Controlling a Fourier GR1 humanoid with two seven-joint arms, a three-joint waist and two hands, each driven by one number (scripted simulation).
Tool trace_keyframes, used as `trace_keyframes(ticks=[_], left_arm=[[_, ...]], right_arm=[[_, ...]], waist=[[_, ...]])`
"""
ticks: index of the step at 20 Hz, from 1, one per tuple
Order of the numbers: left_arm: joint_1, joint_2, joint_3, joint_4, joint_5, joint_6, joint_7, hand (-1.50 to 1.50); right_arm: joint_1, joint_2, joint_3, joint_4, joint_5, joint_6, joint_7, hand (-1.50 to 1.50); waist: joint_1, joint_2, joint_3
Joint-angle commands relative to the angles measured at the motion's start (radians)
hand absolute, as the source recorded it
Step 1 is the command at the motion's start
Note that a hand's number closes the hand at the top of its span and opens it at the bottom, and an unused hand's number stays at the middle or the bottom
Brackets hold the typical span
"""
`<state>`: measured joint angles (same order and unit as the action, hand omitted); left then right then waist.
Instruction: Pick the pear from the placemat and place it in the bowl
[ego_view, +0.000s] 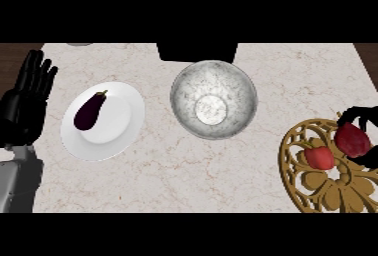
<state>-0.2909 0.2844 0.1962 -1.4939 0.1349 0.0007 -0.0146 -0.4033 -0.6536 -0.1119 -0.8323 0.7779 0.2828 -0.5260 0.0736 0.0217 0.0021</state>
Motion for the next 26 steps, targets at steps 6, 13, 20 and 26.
trace_keyframes(ticks=[6, 13, 20, 26], left_arm=[[-0.078, -0.03, -0.055, 0.001, -0.011, -0.002, 0.024, 0.0], [-0.083, -0.029, -0.051, 0.012, -0.011, 0.002, 0.033, 0.0], [-0.05, -0.025, -0.038, 0.018, -0.019, 0.01, 0.019, 0.0], [-0.072, -0.016, -0.032, 0.028, -0.038, 0.03, 0.021, 0.0]], right_arm=[[-0.261, -0.166, 0.118, 0.112, 0.174, -0.062, -0.223, 1.5], [-0.43, -0.198, 0.036, 0.277, 0.127, -0.12, -0.378, 1.5], [-0.614, -0.202, -0.016, 0.361, 0.022, 0.004, -0.556, 1.5], [-0.718, -0.139, -0.025, 0.429, -0.084, 0.203, -0.583, 1.5]], waist=[[0.084, 0.035, 0.008], [0.061, 0.027, 0.006], [0.045, 0.012, 0.003], [0.024, 0.004, 0.001]])
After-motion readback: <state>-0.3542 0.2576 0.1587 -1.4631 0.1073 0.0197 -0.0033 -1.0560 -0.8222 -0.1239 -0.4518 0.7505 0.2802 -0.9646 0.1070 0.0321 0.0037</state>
